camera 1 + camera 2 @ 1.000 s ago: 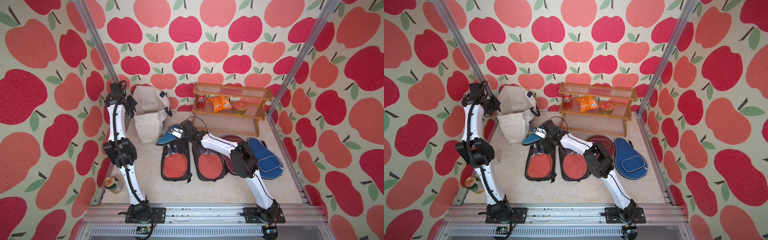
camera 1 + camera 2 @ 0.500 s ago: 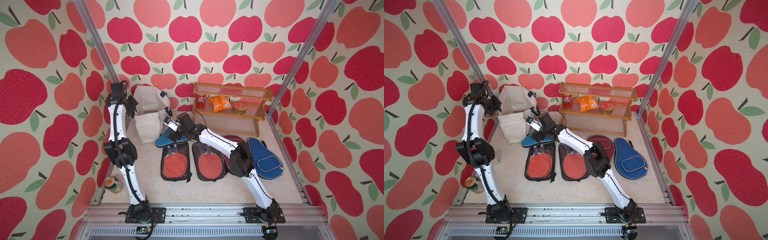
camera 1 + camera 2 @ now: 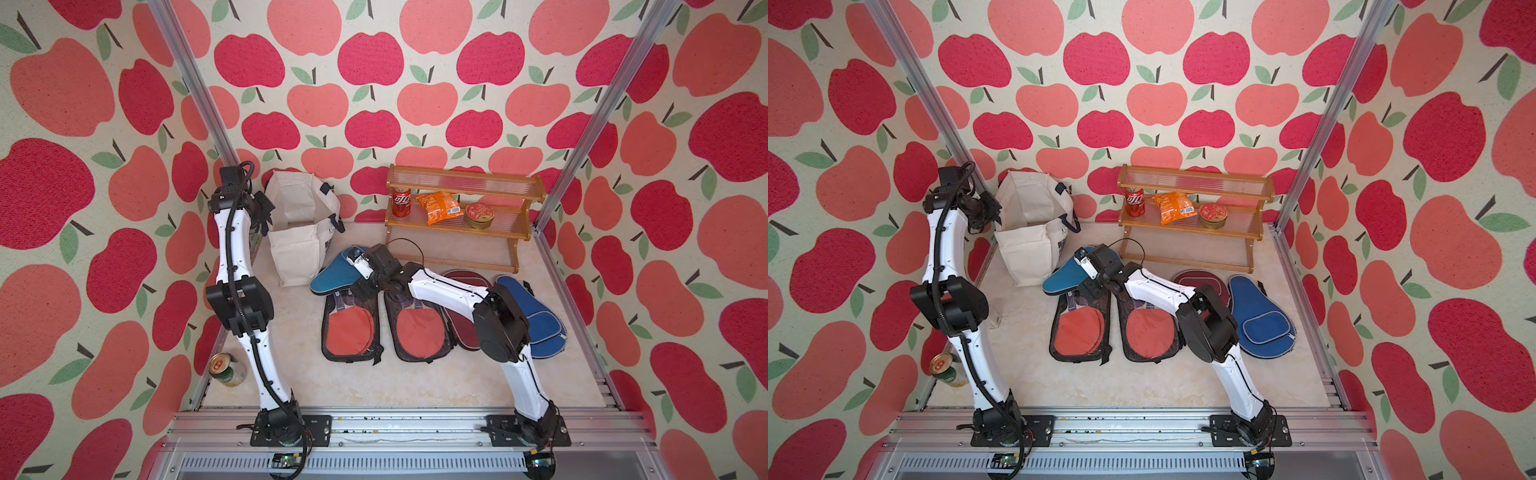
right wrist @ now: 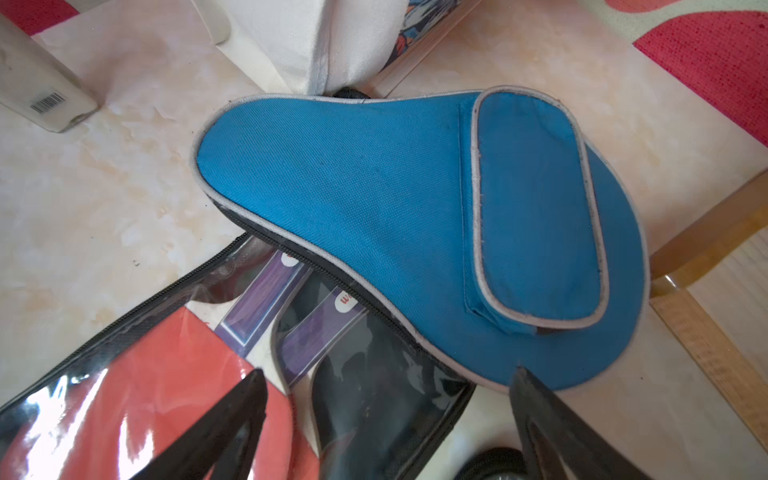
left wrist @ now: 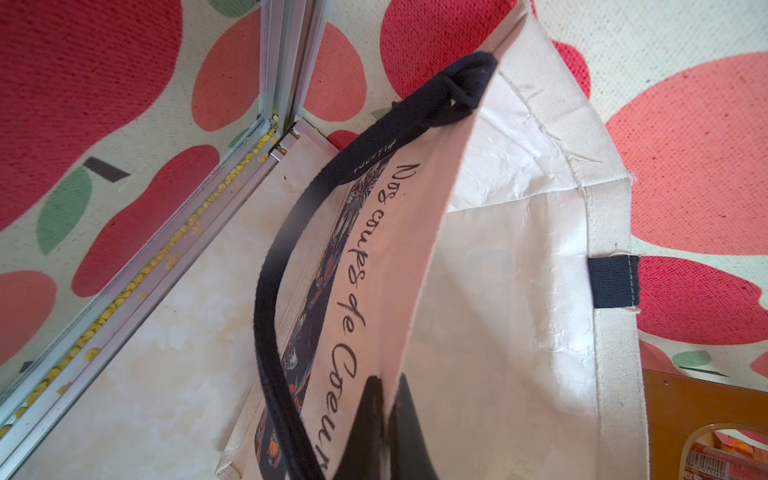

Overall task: Remove the ping pong set from the canvas bag
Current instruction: Place the ping pong set at the center of the board, then place the canvas bag at the center of the board.

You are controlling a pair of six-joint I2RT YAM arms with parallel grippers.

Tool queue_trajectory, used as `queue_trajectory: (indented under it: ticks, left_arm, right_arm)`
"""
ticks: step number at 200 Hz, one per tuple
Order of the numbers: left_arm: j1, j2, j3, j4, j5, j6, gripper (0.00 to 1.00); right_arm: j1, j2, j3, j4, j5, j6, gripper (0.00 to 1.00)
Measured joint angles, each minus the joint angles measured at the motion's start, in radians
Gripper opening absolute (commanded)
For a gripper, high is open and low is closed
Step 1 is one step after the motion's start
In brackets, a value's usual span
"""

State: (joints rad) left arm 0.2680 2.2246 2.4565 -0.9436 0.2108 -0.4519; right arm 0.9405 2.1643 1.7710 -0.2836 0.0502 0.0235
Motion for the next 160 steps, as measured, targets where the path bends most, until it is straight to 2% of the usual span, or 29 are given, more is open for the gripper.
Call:
queue_trajectory:
  ticks: [19,54,98,107,160]
  left_arm:
    - [0.001,0.0,0.008,-0.004,0.0,-0.002,0.11]
    - [0.0,-0.011,0.019,-0.003,0.006,-0.005,0.57]
    - [-0.006,-0.065,0.032,-0.003,0.008,-0.006,0.95]
    - [-0.01,-0.079,0.038,-0.004,0.007,0.001,1.0]
    - [-0.079,-0.172,0.045,-0.013,-0.039,0.031,0.99]
  right_arm:
    - [0.003,-0.013,-0.012,0.018,0.018,0.037,0.89]
    - [0.003,-0.011,-0.024,0.029,0.04,0.069,0.85]
    - [-0.002,0.028,-0.005,0.031,0.046,0.088,0.81]
    - [-0.005,0.042,0.005,0.031,0.046,0.091,0.81]
    - [-0.021,0.101,0.069,0.029,0.046,0.11,0.81]
